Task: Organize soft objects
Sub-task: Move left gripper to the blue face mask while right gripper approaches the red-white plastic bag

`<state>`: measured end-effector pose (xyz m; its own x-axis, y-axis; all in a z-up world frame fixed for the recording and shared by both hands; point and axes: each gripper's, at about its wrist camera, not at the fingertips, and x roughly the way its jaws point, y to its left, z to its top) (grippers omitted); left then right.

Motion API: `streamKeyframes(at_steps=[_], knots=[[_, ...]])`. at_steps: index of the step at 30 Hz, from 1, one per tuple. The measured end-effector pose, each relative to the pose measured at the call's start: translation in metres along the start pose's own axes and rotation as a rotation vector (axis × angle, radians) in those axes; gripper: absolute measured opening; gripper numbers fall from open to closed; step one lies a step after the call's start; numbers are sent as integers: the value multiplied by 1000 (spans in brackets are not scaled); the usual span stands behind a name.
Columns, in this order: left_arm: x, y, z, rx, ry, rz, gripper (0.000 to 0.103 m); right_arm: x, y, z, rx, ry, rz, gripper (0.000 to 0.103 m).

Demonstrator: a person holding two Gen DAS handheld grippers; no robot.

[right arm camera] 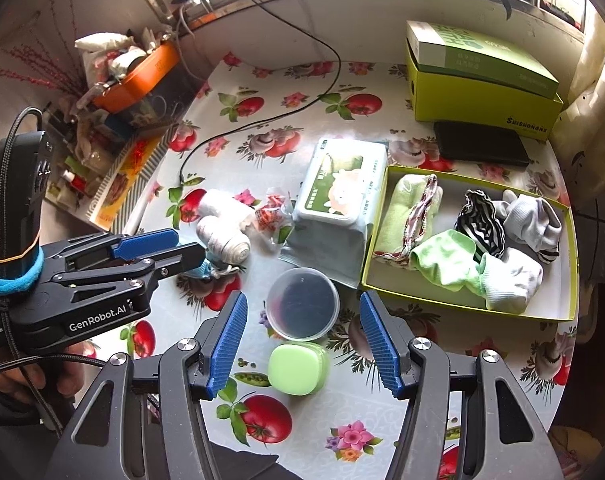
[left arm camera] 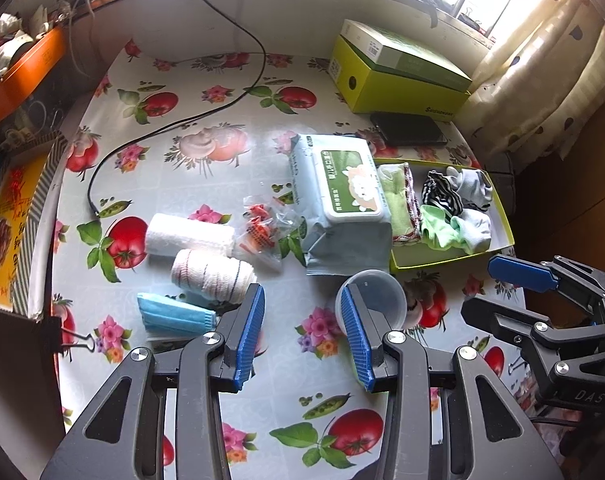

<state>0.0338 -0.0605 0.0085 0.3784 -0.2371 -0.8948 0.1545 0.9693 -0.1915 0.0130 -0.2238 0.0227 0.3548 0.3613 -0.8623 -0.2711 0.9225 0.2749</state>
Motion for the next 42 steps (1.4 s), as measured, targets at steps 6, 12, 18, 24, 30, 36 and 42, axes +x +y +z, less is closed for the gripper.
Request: streamKeyframes(at_steps=[6, 12, 18, 24, 30, 36, 42], knots=[[-1, 13, -5, -33, -2, 12, 41, 1, 6, -2, -14, 6, -4, 59], [-5, 21, -10, -51, -9, 25, 41, 1, 10, -3, -21, 6, -2, 59], [-6, 25, -11, -59, -14, 35, 41, 2, 15, -3, -33, 7, -6, 60], [-6, 31, -13, -76, -13, 43, 41, 5, 22, -1, -60, 17, -6, 60], [-5, 41, -17, -99, -9, 52, 41, 12, 33, 1, -91, 33, 11, 60], [-2, 53, -20, -125, 0, 54, 41, 21, 44, 4, -118, 50, 23, 61], [4, 61, -22, -144, 12, 48, 41, 27, 53, 7, -137, 64, 26, 61]])
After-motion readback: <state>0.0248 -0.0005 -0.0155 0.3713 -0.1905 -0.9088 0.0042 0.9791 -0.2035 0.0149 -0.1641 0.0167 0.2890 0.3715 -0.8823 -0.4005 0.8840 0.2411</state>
